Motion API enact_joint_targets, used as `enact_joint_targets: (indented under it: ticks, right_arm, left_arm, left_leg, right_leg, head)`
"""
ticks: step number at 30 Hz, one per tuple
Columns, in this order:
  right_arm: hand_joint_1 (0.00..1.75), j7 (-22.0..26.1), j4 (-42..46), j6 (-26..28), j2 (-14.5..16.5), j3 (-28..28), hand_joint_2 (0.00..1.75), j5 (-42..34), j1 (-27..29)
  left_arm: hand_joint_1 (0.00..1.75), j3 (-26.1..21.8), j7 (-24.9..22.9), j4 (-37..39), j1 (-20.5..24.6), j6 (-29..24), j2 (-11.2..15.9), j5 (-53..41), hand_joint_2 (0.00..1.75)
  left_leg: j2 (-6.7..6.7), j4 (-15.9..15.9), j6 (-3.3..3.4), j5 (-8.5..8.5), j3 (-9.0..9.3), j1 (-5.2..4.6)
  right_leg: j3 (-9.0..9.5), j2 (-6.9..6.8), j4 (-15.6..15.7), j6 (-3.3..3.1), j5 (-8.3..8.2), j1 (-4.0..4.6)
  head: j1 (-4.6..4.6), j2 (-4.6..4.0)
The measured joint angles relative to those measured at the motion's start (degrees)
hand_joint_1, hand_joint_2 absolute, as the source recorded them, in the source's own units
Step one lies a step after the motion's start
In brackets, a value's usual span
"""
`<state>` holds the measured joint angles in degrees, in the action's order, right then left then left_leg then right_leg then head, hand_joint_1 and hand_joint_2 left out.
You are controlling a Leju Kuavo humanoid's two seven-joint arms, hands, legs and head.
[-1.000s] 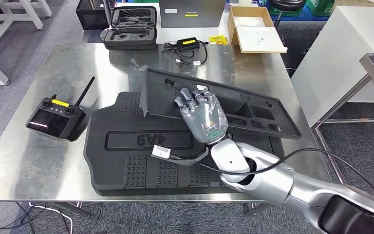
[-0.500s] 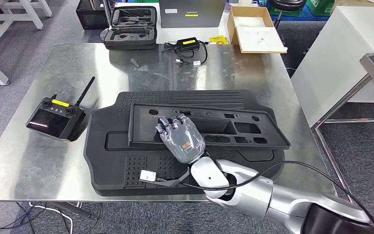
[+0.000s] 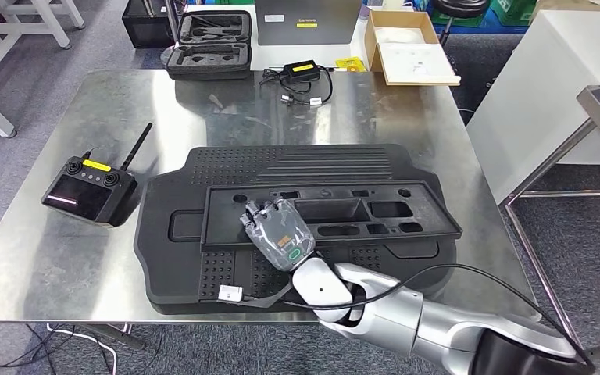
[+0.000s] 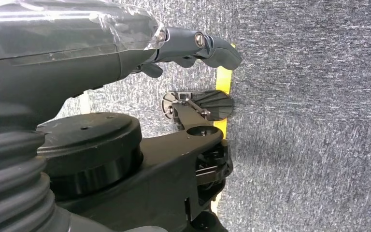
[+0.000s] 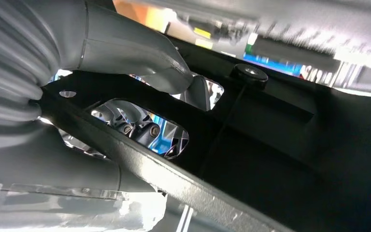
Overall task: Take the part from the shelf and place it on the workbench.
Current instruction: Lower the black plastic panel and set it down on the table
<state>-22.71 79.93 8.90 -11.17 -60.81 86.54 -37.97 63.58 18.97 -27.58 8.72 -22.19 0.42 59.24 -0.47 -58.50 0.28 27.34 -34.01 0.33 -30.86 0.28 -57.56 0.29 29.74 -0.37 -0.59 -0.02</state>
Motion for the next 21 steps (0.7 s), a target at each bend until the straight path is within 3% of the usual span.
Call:
enact_joint_targets:
  ticks: [4,5,8,9,11,21]
  right_arm:
    - [1.73,0.0,-2.8,-1.0,2.0,-0.8,1.75,-2.9,0.0]
    - [1.57,0.0,-3.6,-1.3,2.6,-1.0,1.75,-3.7,0.0]
    - [0.39,-0.1,-5.8,-2.3,4.2,-1.5,1.75,-5.8,-0.1]
    - [0.11,-0.1,-6.4,-2.8,4.7,-1.7,1.75,-6.3,-0.1]
    - [0.00,0.1,-7.2,-3.8,5.4,-2.1,1.75,-7.3,-0.3]
    - [0.00,1.2,-8.4,-8.4,6.9,-4.1,1.75,-10.8,-2.0]
  left_arm:
    - [0.00,0.3,0.1,-0.2,-0.1,0.0,0.0,0.8,1.75]
    - [0.00,0.4,0.1,-0.2,-0.1,0.3,0.1,0.9,1.75]
    - [0.00,0.9,-0.3,-0.2,0.0,1.5,0.4,0.9,1.75]
    - [0.00,1.0,-0.3,-0.2,0.1,1.8,0.5,1.0,1.75]
    - [0.00,1.2,-0.4,-0.2,0.2,2.1,0.7,1.0,1.75]
    - [0.00,1.4,-0.8,-0.2,0.3,2.8,1.1,0.8,1.75]
  left_leg:
    - [0.00,0.0,0.00,0.00,0.01,0.00]
    - [0.00,0.0,0.00,0.00,0.01,0.00]
    - [0.00,0.0,0.00,0.00,0.02,0.00]
    - [0.00,0.0,0.00,0.00,0.03,0.00]
    - [0.00,0.0,-0.01,0.00,0.05,0.00]
    - [0.06,0.0,-0.01,0.00,0.30,0.00]
  right_leg:
    - [0.01,0.00,0.0,0.00,0.00,0.00]
    - [0.02,0.00,0.0,0.00,0.00,0.00]
    - [0.02,0.00,0.0,0.00,0.00,0.00]
    - [0.02,0.00,0.0,0.00,0.00,0.00]
    - [0.03,0.00,0.0,0.00,0.00,0.00]
    - [0.24,0.03,0.0,-0.01,0.01,0.00]
  head:
    - [0.00,0.00]
    - [0.00,0.00]
    - [0.00,0.00]
    - [0.00,0.00]
    - [0.01,0.00]
    - [0.01,0.00]
